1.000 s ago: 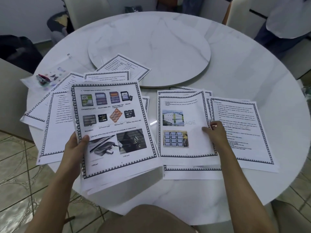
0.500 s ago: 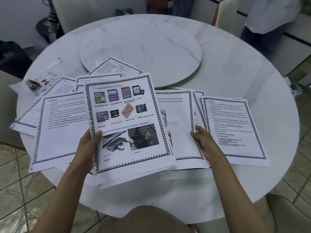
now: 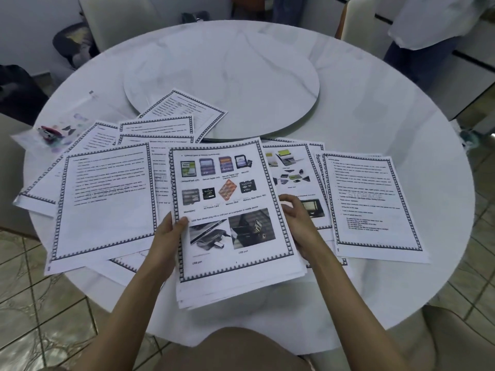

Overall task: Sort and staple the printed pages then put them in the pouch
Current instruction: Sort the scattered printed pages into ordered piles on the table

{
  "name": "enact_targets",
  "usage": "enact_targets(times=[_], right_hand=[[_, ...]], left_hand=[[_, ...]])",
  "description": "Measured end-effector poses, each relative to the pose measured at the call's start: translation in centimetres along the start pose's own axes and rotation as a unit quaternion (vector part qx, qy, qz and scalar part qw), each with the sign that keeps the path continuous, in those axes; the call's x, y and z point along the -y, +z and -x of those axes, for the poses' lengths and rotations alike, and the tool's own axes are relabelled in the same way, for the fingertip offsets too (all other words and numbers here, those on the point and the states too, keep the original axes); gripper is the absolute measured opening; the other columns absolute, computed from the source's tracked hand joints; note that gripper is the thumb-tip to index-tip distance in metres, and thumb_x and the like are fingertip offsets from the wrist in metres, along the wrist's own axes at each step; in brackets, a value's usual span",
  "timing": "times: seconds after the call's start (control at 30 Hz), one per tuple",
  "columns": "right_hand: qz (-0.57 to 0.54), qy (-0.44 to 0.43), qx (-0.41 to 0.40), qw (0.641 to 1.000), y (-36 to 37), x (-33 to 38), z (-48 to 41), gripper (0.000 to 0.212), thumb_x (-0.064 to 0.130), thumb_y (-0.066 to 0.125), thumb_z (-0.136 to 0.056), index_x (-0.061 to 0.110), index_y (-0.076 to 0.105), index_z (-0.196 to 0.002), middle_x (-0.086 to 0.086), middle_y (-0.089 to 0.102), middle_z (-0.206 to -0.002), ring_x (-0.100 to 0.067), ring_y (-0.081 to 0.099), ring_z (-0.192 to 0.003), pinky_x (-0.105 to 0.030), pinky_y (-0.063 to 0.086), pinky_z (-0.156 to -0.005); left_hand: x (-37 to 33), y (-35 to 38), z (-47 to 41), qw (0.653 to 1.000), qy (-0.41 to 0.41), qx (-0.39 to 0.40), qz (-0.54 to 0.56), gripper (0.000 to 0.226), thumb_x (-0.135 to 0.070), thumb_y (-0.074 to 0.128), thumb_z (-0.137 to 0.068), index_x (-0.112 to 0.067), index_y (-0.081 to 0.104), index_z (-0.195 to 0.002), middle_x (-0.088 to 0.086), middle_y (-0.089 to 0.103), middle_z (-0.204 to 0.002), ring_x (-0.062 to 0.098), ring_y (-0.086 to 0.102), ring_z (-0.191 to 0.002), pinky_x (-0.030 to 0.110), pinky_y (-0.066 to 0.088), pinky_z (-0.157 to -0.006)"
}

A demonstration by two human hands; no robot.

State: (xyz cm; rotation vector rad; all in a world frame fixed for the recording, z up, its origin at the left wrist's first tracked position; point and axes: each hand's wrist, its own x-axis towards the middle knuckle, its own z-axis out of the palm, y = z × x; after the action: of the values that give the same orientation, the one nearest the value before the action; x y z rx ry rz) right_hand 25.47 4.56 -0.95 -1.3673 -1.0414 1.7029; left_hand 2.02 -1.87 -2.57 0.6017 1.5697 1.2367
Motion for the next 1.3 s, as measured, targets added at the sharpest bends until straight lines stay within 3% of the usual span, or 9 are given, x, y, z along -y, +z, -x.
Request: enact_targets(times=[0.17,0.23,0.33,0.47,0.57,0.77,0.97,1.1,1.3], right_hand=[[0.088,-0.053,-0.06,0.993,-0.3,-0.5,0.1,0.01,0.02,0.049,-0.095,0.021,0.059,-0.097,-0.001,0.067,-0.096,-0.016,0.063,-0.085,-0.032,0.052,-0.074],[0.085,-0.014,-0.05,0.995,-0.4,-0.6,0.2,0.025,0.034,0.042,-0.098,0.02,0.063,-0.098,0.004,0.069,-0.094,-0.011,0.065,-0.084,-0.027,0.052,-0.078],[0.097,0.005,-0.039,0.995,-0.6,-0.9,0.1,0.042,0.047,0.039,-0.094,0.015,0.067,-0.099,-0.006,0.071,-0.101,-0.018,0.067,-0.095,-0.033,0.051,-0.088],[0.212,-0.059,-0.084,0.972,-1.1,-1.7,-0.7,0.02,0.035,0.057,-0.09,0.018,0.064,-0.098,-0.008,0.065,-0.108,-0.021,0.063,-0.101,-0.032,0.05,-0.087],[0.261,-0.082,-0.145,0.951,-2.1,-1.3,-1.4,0.025,0.032,0.059,-0.089,0.013,0.066,-0.103,-0.008,0.06,-0.11,-0.02,0.06,-0.099,-0.03,0.047,-0.085],[0.259,-0.111,-0.25,0.926,-5.9,0.7,-1.3,0.019,0.019,0.058,-0.09,0.004,0.063,-0.101,-0.007,0.064,-0.09,-0.021,0.058,-0.08,-0.021,0.042,-0.06],[0.234,-0.105,-0.351,0.901,-9.4,1.3,-1.7,0.018,0.012,0.061,-0.087,0.002,0.062,-0.101,-0.003,0.058,-0.09,-0.018,0.052,-0.083,-0.024,0.038,-0.074],[0.214,-0.072,-0.356,0.907,-10.9,0.3,-2.1,0.022,0.015,0.062,-0.086,-0.003,0.056,-0.076,-0.011,0.053,-0.071,-0.02,0.045,-0.07,-0.026,0.033,-0.06],[0.176,-0.032,-0.277,0.944,-9.7,-0.9,-2.2,0.021,0.019,0.062,-0.087,-0.001,0.065,-0.094,-0.022,0.067,-0.095,-0.033,0.064,-0.087,-0.041,0.053,-0.082]], left_hand=[[0.2,0.3,0.1,1.0,0.022,0.007,-0.016,0.021,-0.012,0.046,-0.097,-0.02,0.054,-0.114,-0.003,0.065,-0.108,0.021,0.061,-0.104,0.038,0.045,-0.094],[0.1,0.5,0.1,0.999,0.027,0.005,-0.025,0.023,-0.012,0.05,-0.095,-0.017,0.053,-0.117,-0.005,0.065,-0.107,0.017,0.062,-0.101,0.035,0.047,-0.092],[0.2,0.9,0.0,0.999,0.027,-0.008,-0.03,0.029,-0.014,0.054,-0.093,-0.013,0.052,-0.122,0.0,0.065,-0.108,0.018,0.062,-0.1,0.033,0.048,-0.089],[0.5,1.5,-0.2,0.999,0.018,-0.019,-0.029,0.023,-0.027,0.047,-0.096,-0.015,0.055,-0.115,0.002,0.065,-0.109,0.026,0.061,-0.107,0.039,0.049,-0.092],[1.0,1.5,-0.4,0.998,-0.006,-0.044,-0.048,0.04,-0.03,0.04,-0.099,-0.01,0.045,-0.134,0.005,0.052,-0.134,0.027,0.044,-0.129,0.038,0.037,-0.105],[2.3,1.1,-0.9,0.993,-0.015,-0.061,-0.099,0.046,-0.028,0.041,-0.099,-0.004,0.041,-0.138,0.014,0.046,-0.141,0.03,0.04,-0.131,0.042,0.033,-0.107],[3.2,0.8,-1.1,0.99,-0.047,-0.069,-0.111,0.049,-0.024,0.053,-0.094,-0.005,0.041,-0.138,0.014,0.047,-0.14,0.03,0.043,-0.128,0.043,0.037,-0.106],[3.3,1.0,-1.0,0.987,-0.041,-0.067,-0.138,0.052,-0.02,0.051,-0.095,-0.005,0.033,-0.142,0.013,0.042,-0.144,0.031,0.039,-0.132,0.041,0.034,-0.106],[3.4,1.1,-1.0,0.984,-0.041,-0.072,-0.155,0.045,-0.017,0.045,-0.097,-0.007,0.037,-0.14,0.015,0.045,-0.141,0.03,0.039,-0.131,0.043,0.035,-0.105]])
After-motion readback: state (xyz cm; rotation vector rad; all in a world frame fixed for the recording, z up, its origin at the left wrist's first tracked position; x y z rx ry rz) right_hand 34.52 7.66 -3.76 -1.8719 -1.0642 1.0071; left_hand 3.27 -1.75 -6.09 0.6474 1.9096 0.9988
